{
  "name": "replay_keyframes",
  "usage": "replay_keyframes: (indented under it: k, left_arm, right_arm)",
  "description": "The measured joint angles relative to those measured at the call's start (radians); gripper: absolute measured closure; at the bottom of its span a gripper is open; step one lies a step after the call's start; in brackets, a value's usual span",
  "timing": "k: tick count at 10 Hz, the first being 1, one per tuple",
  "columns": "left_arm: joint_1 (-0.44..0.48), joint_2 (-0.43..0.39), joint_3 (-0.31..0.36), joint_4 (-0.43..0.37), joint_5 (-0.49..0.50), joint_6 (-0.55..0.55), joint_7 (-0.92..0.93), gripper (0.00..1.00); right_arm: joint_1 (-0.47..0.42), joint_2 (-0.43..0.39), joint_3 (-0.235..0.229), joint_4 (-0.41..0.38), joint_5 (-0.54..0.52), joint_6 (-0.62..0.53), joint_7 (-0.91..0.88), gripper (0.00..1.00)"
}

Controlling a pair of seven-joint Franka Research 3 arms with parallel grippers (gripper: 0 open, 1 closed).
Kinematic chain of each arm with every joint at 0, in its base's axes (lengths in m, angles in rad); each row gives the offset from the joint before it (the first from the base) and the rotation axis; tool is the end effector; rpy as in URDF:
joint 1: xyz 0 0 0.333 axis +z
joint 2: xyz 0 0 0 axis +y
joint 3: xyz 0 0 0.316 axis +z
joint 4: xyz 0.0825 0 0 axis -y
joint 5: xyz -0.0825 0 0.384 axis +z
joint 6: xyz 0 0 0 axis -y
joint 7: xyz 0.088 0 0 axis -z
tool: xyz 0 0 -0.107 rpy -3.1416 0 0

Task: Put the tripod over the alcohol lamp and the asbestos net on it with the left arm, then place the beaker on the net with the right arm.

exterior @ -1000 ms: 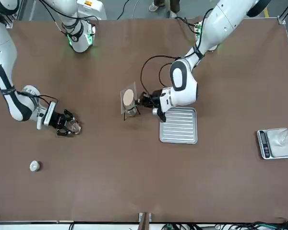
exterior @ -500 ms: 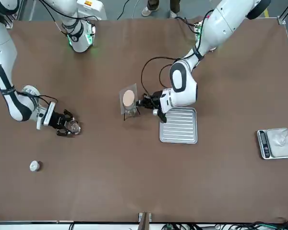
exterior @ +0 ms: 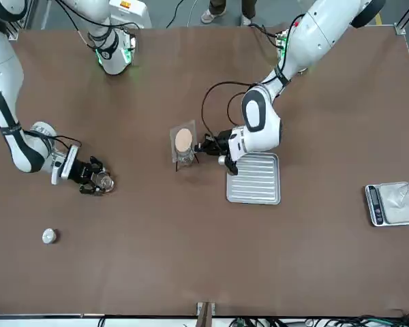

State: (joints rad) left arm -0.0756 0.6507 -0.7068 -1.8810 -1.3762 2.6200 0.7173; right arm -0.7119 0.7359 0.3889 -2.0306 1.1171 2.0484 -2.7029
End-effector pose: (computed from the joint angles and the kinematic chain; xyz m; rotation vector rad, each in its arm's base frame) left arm 0.4930 -0.4140 0.2364 2.0450 -0.0826 -0.0253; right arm 0.5258 -0.1099 0.0984 -1.6321 -1.3962 -1.1964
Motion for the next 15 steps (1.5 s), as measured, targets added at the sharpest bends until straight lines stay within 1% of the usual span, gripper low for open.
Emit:
replay_keyframes:
  k: [6, 10, 12, 15]
  left_arm:
    - [0.002, 0.002, 0.004, 0.001, 0.000, 0.001, 0.000, 0.96]
    - [0.001, 0.017, 0.004, 0.018, 0.000, 0.001, 0.007, 0.94]
    - [0.002, 0.020, 0.006, 0.022, 0.000, 0.002, 0.008, 0.95]
    - [0.001, 0.024, 0.007, 0.027, 0.000, 0.002, 0.009, 0.92]
  right_arm:
    - [0.009, 0.000, 0.002, 0.011, 0.000, -0.001, 0.021, 0.41]
    - [0.026, 0.000, 0.005, 0.029, 0.001, -0.001, 0.048, 0.41]
    - [0.038, -0.001, 0.007, 0.032, 0.001, -0.001, 0.057, 0.41]
    - [0.045, -0.010, 0.007, 0.034, 0.002, -0.002, 0.072, 0.41]
